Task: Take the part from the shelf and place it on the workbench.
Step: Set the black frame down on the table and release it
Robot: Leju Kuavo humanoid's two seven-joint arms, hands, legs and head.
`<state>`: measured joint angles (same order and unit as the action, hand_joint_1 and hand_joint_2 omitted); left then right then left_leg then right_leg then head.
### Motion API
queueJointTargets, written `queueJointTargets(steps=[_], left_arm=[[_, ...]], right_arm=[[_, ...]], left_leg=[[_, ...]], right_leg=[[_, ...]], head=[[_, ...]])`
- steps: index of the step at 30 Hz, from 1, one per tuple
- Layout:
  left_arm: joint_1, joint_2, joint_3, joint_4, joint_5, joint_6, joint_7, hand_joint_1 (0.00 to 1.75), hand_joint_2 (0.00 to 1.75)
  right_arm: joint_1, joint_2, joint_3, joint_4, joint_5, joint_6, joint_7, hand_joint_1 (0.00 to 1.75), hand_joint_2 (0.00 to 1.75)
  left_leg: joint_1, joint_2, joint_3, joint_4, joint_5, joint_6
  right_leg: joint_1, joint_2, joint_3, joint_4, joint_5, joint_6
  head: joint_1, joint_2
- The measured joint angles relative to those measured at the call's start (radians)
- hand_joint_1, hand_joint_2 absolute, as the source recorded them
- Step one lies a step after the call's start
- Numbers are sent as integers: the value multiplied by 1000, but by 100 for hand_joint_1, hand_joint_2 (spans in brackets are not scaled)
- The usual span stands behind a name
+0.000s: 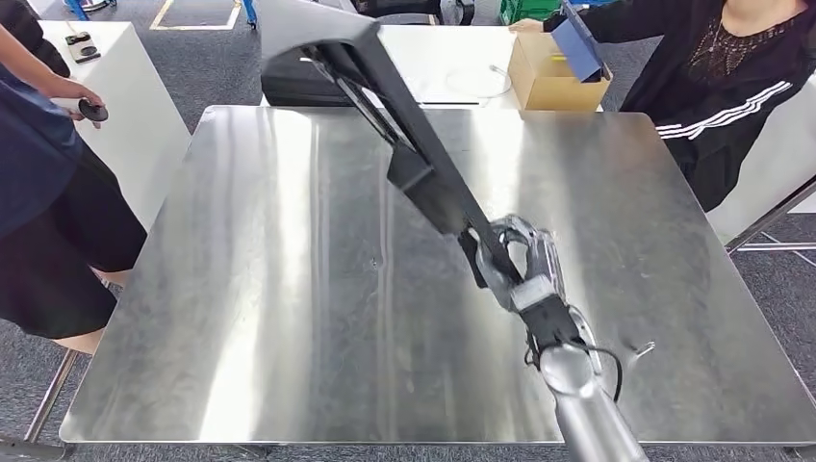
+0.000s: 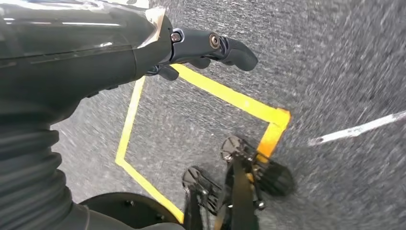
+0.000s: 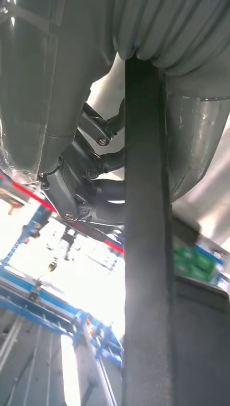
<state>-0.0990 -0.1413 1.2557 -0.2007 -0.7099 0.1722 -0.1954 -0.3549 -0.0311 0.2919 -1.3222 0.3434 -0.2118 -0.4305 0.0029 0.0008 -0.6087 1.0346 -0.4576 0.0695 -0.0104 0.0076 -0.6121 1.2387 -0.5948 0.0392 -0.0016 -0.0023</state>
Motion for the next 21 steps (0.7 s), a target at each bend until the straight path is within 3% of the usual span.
queueJointTargets(steps=[2,3,5,6,8,10,11,14,18,21], left_arm=[[-2,0,-6,0,-13,4,7,0,175],[-1,1,-11,0,-20,4,11,0,175],[-2,2,-20,0,-34,1,16,0,175],[-3,4,-23,0,-39,-1,17,0,175],[-6,6,-26,0,-46,-4,17,0,175],[-4,8,-32,0,-53,-5,17,0,175],[-2,8,-35,0,-57,-6,17,0,175],[-1,11,-44,0,-64,-7,16,0,175],[-2,13,-52,0,-76,-7,15,0,175],[-1,14,-54,0,-79,-9,15,0,175]], right_arm=[[-93,17,13,115,42,-63,19,175,175],[-146,27,18,189,70,-95,37,175,175],[-273,45,26,353,129,-148,84,175,175],[-333,51,28,428,154,-171,110,175,175],[-424,58,29,546,194,-210,153,175,175],[-503,64,30,656,239,-234,211,175,175],[-543,64,31,711,263,-241,240,175,175],[-629,58,33,829,321,-261,313,175,175],[-679,41,55,924,412,-291,418,175,175],[-690,24,70,954,439,-298,438,175,175]], left_leg=[[1,-5,6,0,-9,0],[2,-9,11,0,-14,-1],[3,-13,26,1,-26,-8],[3,-14,31,-1,-31,-13],[3,-18,33,-3,-37,-22],[2,-20,33,-6,-39,-30],[1,-21,34,-10,-37,-27],[0,-20,37,-18,-31,-12],[1,-18,45,-29,-32,-13],[1,-15,48,-35,-34,-16]], right_leg=[[-4,0,-65,59,-20,2],[-7,0,-76,40,-1,12],[-13,-1,-60,-83,91,38],[-13,-3,-48,-143,134,45],[-7,-4,-34,-212,172,33],[-3,-4,-30,-222,172,12],[-5,-3,-29,-223,177,8],[-8,1,-27,-228,181,9],[-5,4,-25,-228,178,4],[-3,5,-24,-228,176,2]], head=[[1,0],[1,0],[2,0],[2,0],[0,0],[-2,0],[-3,0],[-9,0],[-9,0],[-9,0]])
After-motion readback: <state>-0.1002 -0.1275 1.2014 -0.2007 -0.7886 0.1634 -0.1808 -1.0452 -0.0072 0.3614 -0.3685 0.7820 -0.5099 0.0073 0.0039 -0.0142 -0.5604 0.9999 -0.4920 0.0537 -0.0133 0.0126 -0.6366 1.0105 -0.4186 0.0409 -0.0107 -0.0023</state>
